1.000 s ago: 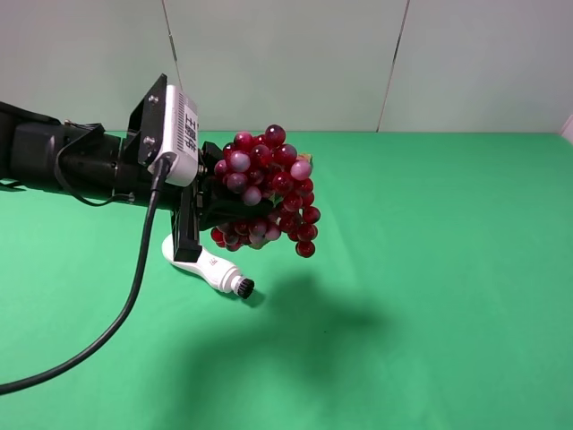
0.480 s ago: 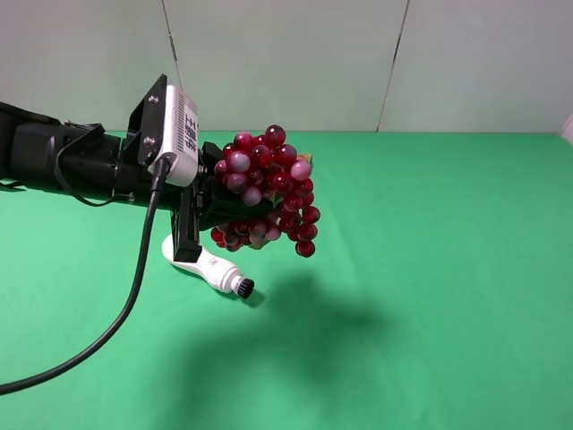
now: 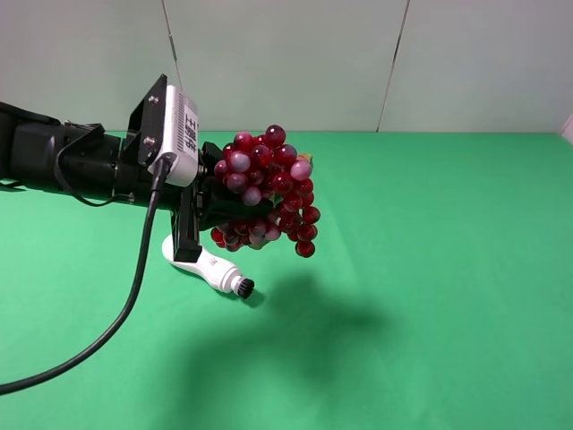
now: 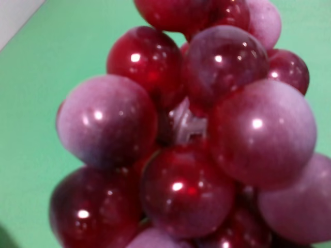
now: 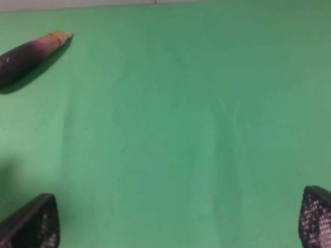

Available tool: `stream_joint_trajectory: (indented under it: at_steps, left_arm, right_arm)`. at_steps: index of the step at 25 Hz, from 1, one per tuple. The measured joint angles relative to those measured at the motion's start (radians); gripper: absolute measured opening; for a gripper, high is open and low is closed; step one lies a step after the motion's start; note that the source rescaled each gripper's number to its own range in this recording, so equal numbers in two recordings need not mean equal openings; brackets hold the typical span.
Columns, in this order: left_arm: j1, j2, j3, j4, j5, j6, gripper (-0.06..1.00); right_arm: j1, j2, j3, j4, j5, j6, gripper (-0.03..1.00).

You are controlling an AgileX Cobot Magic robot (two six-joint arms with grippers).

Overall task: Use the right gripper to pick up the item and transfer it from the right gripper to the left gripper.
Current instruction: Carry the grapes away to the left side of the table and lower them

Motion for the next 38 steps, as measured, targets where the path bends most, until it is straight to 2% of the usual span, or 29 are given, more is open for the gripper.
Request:
stream_joint_trajectory:
  at_steps: [14, 23, 38]
  left_arm:
    - [0.000, 0.000, 0.000, 0.001, 0.000, 0.000, 0.00]
    - [0.000, 0.000, 0.000, 0.001, -0.003, 0.000, 0.00]
    - [0.000, 0.000, 0.000, 0.001, -0.006, 0.000, 0.00]
  right_arm:
    - [-0.002, 0.000, 0.000, 0.012, 0.000, -0.003, 1.00]
    - [-0.116, -0.029, 0.000, 0.012, 0.000, -0.009, 1.00]
    - [-0.121, -0.031, 0.000, 0.026, -0.001, -0.028, 1.00]
